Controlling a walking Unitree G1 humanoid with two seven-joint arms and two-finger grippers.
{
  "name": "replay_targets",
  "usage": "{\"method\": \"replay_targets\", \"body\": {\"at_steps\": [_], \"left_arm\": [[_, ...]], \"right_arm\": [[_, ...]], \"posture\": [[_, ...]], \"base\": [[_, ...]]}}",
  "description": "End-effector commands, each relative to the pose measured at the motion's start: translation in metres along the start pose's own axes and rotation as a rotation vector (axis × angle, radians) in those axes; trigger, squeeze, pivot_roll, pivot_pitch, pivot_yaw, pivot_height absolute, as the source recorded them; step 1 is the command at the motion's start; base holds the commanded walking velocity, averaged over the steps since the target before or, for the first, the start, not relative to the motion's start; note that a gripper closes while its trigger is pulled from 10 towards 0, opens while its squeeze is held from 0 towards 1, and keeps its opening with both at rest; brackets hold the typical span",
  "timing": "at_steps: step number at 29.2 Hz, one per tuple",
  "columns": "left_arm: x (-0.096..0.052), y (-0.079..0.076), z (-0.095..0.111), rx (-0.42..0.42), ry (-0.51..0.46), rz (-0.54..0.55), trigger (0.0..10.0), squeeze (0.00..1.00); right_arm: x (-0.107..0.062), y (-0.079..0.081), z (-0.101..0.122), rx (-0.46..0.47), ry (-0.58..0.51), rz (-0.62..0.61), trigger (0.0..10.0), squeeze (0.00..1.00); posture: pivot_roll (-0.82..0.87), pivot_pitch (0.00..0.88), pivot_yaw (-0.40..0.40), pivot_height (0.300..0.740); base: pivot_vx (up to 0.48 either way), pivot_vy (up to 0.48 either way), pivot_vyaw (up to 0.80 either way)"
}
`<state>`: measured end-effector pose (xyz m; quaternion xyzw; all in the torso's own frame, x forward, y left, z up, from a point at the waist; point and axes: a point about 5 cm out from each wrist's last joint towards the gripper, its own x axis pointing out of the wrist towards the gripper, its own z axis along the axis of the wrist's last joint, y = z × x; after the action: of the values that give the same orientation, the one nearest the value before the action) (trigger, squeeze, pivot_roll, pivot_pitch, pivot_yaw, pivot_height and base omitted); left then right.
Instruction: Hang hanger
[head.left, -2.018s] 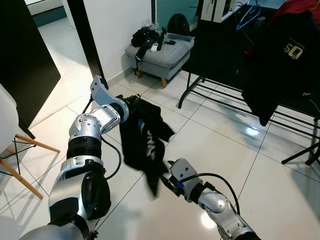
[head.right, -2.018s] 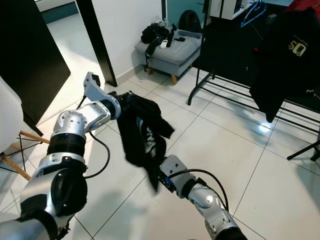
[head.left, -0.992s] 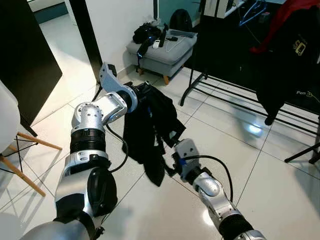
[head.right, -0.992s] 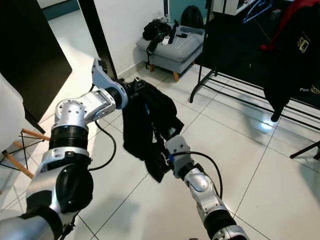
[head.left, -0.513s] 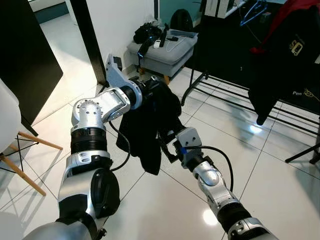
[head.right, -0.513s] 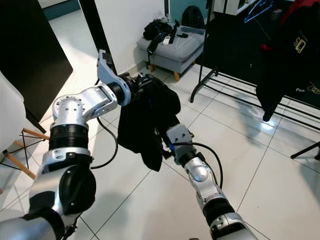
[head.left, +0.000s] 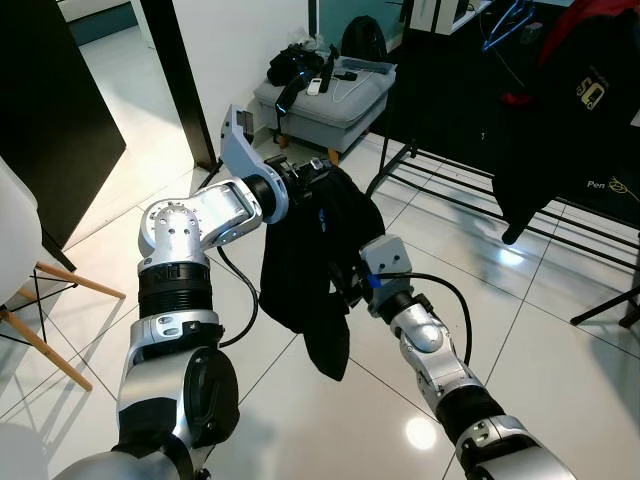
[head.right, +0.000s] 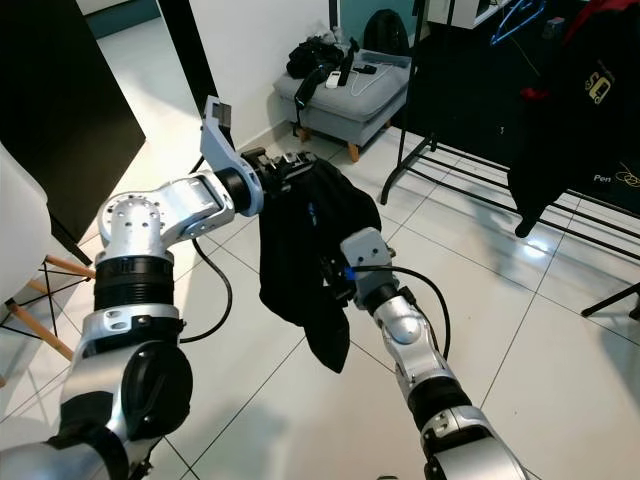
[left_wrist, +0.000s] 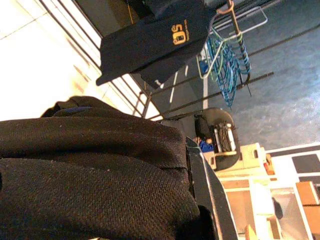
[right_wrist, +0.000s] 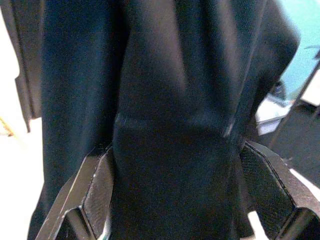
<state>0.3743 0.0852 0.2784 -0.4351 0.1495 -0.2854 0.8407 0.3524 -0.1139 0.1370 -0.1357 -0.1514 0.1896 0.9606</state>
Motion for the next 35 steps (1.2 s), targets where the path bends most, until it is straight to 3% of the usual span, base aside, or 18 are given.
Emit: {"method": "replay_targets", "body": {"at_steps": [1, 8, 9, 20, 31, 33, 34, 35], "left_arm": [[-0.003, 0.000, 0.001, 0.011, -0.007, -0.018, 0.0, 0.00], [-0.004, -0.003, 0.000, 0.015, 0.003, -0.035, 0.0, 0.00], [-0.004, -0.003, 0.000, 0.015, 0.004, -0.038, 0.0, 0.00], [-0.005, -0.008, 0.001, 0.000, 0.001, -0.064, 0.0, 0.00], [-0.005, -0.008, 0.002, 0.005, 0.000, -0.068, 0.0, 0.00], [-0.006, -0.005, 0.003, 0.038, -0.007, -0.048, 0.0, 0.00], [-0.008, 0.006, 0.006, 0.178, -0.026, 0.049, 0.0, 0.00], [-0.011, 0.021, 0.008, 0.375, -0.034, 0.170, 0.0, 0.00]], "right_arm": [[0.000, -0.002, 0.002, -0.015, -0.013, -0.011, 10.0, 0.00], [-0.002, -0.005, -0.005, 0.001, 0.033, -0.023, 10.0, 0.00], [-0.002, -0.005, -0.006, 0.008, 0.042, -0.020, 0.0, 0.00], [-0.007, 0.006, -0.022, 0.112, 0.146, 0.069, 0.0, 0.00], [-0.007, 0.011, -0.023, 0.142, 0.161, 0.101, 0.0, 0.00], [-0.006, 0.010, -0.022, 0.144, 0.155, 0.102, 0.0, 0.00], [-0.004, 0.007, -0.018, 0.144, 0.134, 0.094, 0.0, 0.00], [-0.002, 0.003, -0.013, 0.142, 0.111, 0.085, 0.0, 0.00]], "posture": [[0.00, 0.173, 0.076, 0.740], [0.00, 0.173, 0.076, 0.740], [0.00, 0.173, 0.076, 0.740], [0.00, 0.173, 0.074, 0.740], [-0.01, 0.171, 0.074, 0.740], [-0.01, 0.169, 0.073, 0.740], [-0.01, 0.166, 0.075, 0.740], [-0.01, 0.166, 0.075, 0.740]], "base": [[0.000, 0.000, 0.00], [0.000, 0.000, 0.00], [0.000, 0.000, 0.00], [0.000, 0.000, 0.00], [0.000, 0.000, 0.00], [0.000, 0.000, 0.00], [0.000, 0.000, 0.00], [0.000, 0.000, 0.00]]}}
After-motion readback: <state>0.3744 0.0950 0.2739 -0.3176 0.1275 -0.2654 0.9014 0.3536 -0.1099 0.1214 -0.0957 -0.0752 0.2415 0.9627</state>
